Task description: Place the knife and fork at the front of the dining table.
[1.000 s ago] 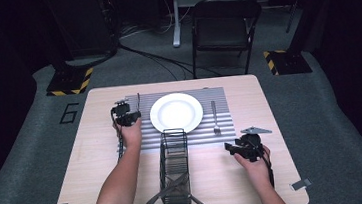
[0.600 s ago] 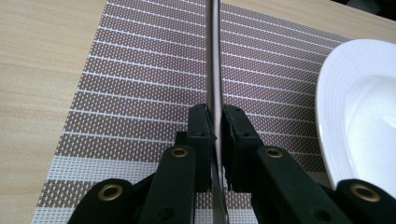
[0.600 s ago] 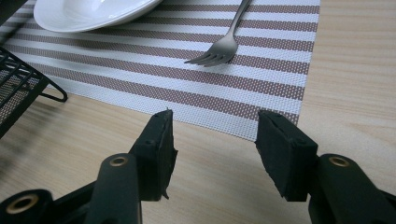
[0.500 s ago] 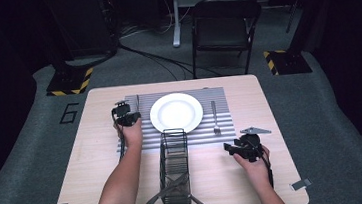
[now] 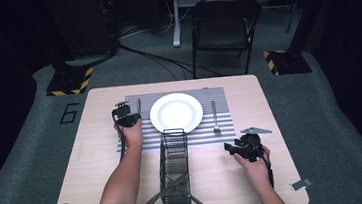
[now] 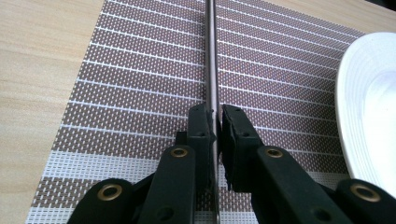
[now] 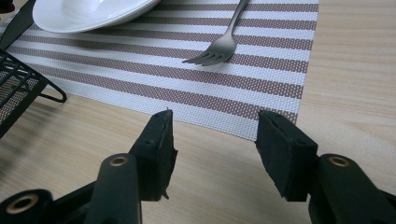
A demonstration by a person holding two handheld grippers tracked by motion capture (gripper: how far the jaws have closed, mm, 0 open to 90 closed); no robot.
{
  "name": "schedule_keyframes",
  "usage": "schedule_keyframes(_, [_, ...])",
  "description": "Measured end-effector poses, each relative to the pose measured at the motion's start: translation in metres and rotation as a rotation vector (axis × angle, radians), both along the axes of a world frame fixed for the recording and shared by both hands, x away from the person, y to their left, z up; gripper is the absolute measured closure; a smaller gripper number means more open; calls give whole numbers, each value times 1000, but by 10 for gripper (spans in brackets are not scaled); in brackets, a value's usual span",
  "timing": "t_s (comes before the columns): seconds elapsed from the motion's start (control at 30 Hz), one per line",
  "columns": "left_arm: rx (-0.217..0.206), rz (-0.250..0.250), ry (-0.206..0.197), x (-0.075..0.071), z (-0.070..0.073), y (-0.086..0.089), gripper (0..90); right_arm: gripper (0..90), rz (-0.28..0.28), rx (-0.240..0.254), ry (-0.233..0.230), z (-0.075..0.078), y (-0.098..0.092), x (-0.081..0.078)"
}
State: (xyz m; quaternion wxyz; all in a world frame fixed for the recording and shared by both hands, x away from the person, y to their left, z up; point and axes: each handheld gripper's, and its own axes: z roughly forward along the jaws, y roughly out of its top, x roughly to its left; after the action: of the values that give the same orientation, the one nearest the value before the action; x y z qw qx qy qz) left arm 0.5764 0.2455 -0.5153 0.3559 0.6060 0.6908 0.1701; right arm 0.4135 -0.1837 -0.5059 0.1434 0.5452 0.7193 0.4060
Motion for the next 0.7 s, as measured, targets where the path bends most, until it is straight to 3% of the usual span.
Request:
schedule_keyframes(0.43, [13,-23,-2,0,1,5,800,461,-1,1,0,0,0,0])
schedule_keyframes(0.57, [-18,-17,-6,0,1,11,787,461,-2,0,0,0,1,0])
schedule_keyframes(0.7, [-14,-24,-17,-1,3,13,778,460,-3,-2,0,0,0,0])
